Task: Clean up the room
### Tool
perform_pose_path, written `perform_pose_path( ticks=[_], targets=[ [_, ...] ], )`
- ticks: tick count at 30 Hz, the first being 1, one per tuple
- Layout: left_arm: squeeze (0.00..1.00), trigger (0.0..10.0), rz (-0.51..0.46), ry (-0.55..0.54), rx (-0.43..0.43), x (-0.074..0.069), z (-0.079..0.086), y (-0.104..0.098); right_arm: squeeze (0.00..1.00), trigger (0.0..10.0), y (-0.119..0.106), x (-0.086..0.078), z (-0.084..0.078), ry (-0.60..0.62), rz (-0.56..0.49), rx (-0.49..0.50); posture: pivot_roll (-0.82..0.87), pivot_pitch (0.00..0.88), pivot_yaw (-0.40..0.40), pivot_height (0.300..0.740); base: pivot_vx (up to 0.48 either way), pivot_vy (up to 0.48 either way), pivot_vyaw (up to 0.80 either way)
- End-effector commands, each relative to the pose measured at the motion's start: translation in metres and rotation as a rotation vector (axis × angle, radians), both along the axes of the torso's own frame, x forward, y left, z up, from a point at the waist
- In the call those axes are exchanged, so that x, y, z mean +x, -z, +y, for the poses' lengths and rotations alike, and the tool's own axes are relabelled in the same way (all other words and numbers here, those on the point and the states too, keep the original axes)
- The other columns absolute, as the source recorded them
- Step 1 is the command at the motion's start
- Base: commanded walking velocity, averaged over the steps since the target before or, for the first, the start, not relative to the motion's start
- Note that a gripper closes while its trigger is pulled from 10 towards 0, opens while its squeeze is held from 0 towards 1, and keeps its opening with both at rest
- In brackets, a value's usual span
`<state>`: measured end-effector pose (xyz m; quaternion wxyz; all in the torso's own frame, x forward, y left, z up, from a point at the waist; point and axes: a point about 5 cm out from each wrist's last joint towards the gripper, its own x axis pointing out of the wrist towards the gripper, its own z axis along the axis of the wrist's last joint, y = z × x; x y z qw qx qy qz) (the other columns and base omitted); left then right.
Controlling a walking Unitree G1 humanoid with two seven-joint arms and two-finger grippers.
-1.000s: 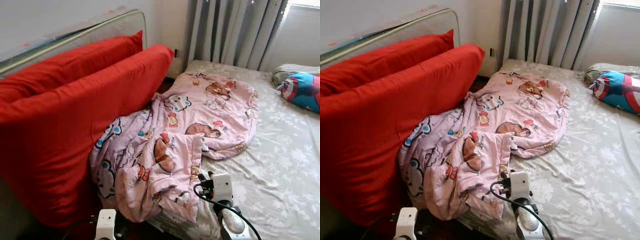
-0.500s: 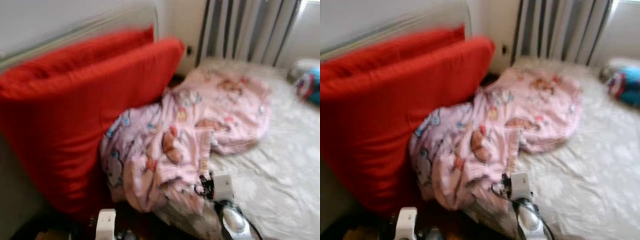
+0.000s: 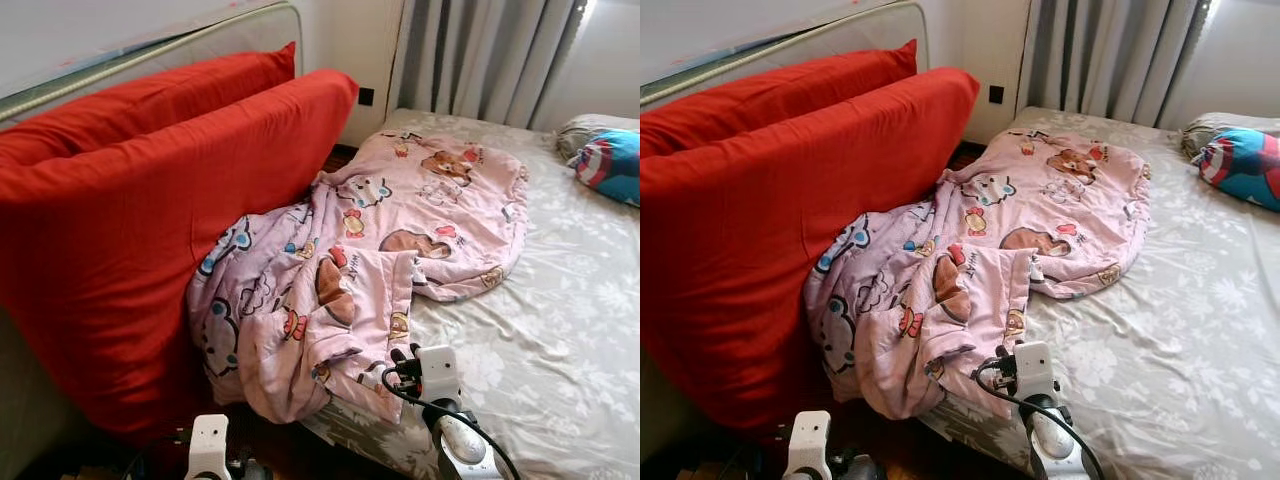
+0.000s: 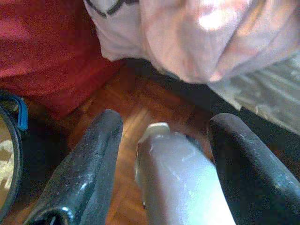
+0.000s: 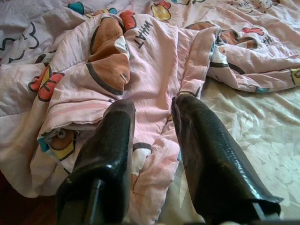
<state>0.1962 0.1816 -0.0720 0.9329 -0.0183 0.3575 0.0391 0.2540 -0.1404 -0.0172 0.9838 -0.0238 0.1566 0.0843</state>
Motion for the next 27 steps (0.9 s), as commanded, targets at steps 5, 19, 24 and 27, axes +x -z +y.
perform_pose_path(
  ticks=[5, 19, 24, 27],
  targets=[
    [0.0, 10.0, -0.071, -0.034, -0.029, 0.001, 0.001, -0.004, 0.0, 10.0, 0.001, -0.001, -0.001, -0.006, 0.002, 0.002, -0.1, 0.0, -0.016, 0.664, 0.0, 0.0, 0.0],
    [0.0, 10.0, -0.334, 0.009, 0.015, 0.028, 0.006, -0.033, 0.0, 10.0, 0.002, -0.004, -0.003, -0.015, 0.01, -0.004, -0.1, 0.0, -0.027, 0.664, 0.0, 0.0, 0.0],
    [0.0, 10.0, -0.726, 0.056, 0.067, 0.074, 0.02, -0.107, 0.0, 10.0, 0.002, -0.003, -0.004, -0.014, 0.012, -0.006, -0.1, 0.0, -0.029, 0.664, 0.0, 0.0, 0.0],
    [0.0, 10.0, -0.762, 0.108, 0.094, 0.078, 0.016, -0.115, 0.0, 10.0, 0.002, -0.003, -0.004, -0.014, 0.013, -0.007, -0.1, 0.0, -0.029, 0.664, 0.0, 0.0, 0.0]
  ],
)
